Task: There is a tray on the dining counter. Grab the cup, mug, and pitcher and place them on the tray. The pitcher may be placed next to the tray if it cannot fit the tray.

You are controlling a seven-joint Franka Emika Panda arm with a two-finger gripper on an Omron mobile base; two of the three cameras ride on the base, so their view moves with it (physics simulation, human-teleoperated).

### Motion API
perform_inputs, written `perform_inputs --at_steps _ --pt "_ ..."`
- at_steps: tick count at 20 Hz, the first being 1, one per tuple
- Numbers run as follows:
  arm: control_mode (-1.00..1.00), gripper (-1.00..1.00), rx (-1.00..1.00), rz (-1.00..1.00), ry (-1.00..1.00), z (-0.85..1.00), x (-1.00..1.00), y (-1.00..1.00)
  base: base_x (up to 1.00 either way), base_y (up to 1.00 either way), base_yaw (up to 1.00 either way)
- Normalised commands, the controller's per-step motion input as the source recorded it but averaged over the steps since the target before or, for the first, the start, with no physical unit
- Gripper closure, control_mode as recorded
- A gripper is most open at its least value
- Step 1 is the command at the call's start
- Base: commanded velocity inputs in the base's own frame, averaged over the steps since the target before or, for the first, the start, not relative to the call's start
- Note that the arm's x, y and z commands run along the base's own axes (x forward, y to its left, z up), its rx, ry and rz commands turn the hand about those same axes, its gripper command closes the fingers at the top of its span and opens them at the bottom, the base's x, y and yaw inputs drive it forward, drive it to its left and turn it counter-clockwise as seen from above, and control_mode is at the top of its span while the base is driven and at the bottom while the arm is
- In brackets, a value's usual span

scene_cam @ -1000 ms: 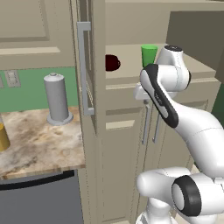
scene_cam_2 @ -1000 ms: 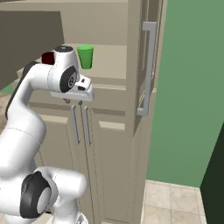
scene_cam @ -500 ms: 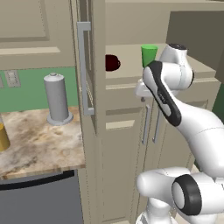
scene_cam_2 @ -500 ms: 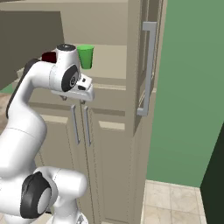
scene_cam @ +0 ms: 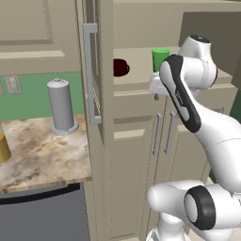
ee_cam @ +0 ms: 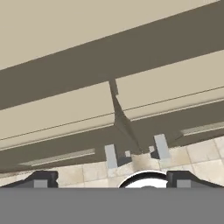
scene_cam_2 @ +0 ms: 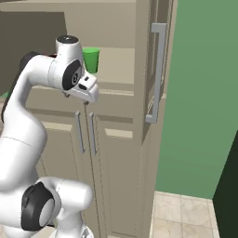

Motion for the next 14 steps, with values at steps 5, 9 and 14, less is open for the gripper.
perform_inputs --at_steps 5,9,14 --pt "-1.00 -1.00 0.01 -0.19 0.00 0.36 -0.12 -0.03 0.00 0.00 0.00" --pt "-1.00 -1.00 0.02 -0.23 -0.09 0.18 -0.08 0.00 0.00 0.00 0.00" --pt "-1.00 -1.00 0.04 -0.26 -0.05 0.16 -0.07 0.00 0.00 0.00 0.00"
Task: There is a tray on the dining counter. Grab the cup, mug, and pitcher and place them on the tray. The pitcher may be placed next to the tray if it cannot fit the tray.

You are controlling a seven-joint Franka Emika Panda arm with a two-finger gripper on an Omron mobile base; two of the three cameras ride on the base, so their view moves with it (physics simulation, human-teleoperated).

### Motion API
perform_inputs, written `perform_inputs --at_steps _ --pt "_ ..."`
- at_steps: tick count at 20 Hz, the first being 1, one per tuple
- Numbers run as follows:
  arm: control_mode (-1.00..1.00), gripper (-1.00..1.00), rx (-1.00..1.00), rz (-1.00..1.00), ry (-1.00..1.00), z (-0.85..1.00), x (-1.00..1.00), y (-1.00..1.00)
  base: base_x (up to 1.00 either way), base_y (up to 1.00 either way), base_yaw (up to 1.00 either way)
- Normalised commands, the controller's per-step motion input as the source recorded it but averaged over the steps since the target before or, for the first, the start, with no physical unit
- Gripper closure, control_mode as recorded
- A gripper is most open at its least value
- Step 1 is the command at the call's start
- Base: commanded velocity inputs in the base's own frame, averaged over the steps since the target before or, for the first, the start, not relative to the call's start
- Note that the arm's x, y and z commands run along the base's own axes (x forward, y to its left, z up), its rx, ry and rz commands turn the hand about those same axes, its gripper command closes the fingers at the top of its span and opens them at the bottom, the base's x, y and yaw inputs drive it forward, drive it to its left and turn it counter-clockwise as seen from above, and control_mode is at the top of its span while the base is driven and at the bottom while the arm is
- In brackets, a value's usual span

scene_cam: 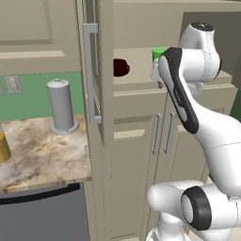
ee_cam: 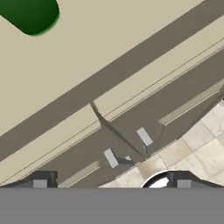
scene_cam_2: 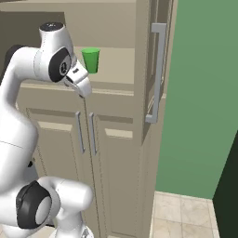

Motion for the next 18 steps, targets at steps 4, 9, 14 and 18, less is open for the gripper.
perform_inputs --at_steps 4,9,14,18 --pt "-1.00 -1.00 0.13 -0.23 -0.11 0.15 0.00 0.00 0.00 0.00 0.00" --pt "-1.00 -1.00 0.17 -0.23 -0.07 0.15 0.00 0.00 0.00 0.00 0.00" --pt "-1.00 -1.00 0.21 -0.17 -0.04 0.14 0.00 0.00 0.00 0.00 0.00" --pt "-1.00 -1.00 0.17 -0.09 -0.06 0.11 0.00 -0.06 0.00 0.00 0.00"
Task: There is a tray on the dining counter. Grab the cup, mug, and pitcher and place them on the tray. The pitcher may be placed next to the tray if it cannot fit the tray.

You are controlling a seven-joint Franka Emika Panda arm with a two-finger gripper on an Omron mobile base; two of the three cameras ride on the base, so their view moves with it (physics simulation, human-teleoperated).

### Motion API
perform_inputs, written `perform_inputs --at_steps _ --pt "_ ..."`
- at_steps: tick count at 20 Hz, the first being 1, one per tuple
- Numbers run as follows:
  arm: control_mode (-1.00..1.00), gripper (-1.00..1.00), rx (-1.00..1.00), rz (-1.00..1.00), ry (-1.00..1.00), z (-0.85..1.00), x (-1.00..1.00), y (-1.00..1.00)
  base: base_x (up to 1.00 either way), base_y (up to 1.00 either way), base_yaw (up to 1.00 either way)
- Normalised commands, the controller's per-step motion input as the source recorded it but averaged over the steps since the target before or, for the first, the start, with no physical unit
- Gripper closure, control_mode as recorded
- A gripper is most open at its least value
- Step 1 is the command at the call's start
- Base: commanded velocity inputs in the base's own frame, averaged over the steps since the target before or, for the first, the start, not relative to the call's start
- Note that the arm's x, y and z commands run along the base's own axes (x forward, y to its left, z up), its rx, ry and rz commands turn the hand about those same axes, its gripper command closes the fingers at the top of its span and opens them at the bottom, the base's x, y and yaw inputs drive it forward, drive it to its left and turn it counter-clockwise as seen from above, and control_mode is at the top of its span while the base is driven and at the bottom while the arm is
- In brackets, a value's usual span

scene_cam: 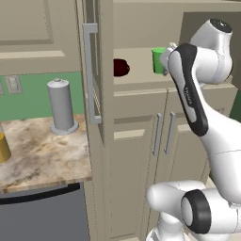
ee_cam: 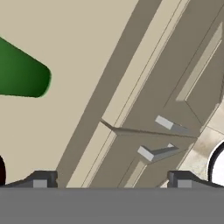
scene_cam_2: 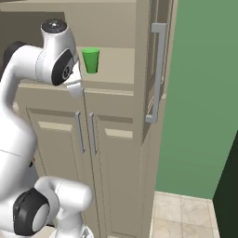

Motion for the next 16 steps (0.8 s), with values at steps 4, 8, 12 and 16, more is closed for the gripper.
perform_inputs --at_steps 4,8,12,16 --pt "-1.00 -1.00 0.11 0.00 0.00 0.06 0.07 -0.14 0.00 0.00 0.00" --pt "-1.00 -1.00 0.11 0.00 -0.03 0.01 0.21 -0.22 0.00 0.00 0.00" --pt "-1.00 -1.00 0.12 0.00 -0.09 0.01 0.13 -0.13 0.00 0.00 0.00" --pt "-1.00 -1.00 0.11 0.00 -0.09 0.07 0.03 -0.07 0.00 0.00 0.00"
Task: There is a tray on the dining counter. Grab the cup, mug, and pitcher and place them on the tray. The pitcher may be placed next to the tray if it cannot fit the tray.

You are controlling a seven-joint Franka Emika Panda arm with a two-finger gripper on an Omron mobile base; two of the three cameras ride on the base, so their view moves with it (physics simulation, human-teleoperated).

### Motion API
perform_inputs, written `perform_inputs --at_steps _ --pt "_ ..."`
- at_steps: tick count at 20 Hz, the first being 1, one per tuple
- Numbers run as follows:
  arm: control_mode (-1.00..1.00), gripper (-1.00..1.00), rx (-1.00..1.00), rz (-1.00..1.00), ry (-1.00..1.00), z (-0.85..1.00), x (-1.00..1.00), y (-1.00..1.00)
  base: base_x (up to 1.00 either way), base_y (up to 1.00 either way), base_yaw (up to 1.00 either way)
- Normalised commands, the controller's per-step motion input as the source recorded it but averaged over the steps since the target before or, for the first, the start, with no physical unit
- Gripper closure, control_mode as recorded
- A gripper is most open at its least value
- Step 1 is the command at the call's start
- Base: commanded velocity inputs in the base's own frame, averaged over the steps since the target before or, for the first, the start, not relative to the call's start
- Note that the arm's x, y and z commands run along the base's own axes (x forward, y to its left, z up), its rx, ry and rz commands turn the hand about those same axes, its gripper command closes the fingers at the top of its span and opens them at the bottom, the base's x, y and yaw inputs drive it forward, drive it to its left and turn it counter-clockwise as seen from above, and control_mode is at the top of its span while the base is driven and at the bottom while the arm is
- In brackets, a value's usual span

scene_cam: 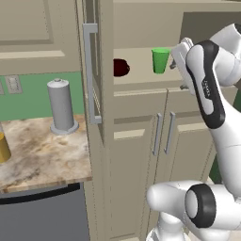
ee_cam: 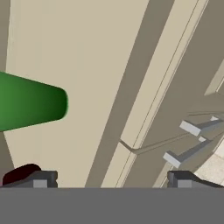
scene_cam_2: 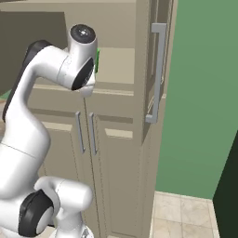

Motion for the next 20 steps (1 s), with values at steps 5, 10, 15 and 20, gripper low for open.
perform_inputs --at_steps 5,10,15,20 --pt "-1.00 -1.00 0.06 0.00 -0.06 0.12 0.02 0.00 0.00 0.00 0.00" --pt "-1.00 -1.00 0.05 0.00 -0.01 0.20 0.03 0.00 0.00 0.00 0.00" --pt "-1.00 -1.00 0.05 0.00 -0.02 0.25 0.06 0.00 0.00 0.00 0.00" --pt "-1.00 -1.00 0.03 -0.02 -0.07 0.19 0.07 0.00 0.00 0.00 0.00"
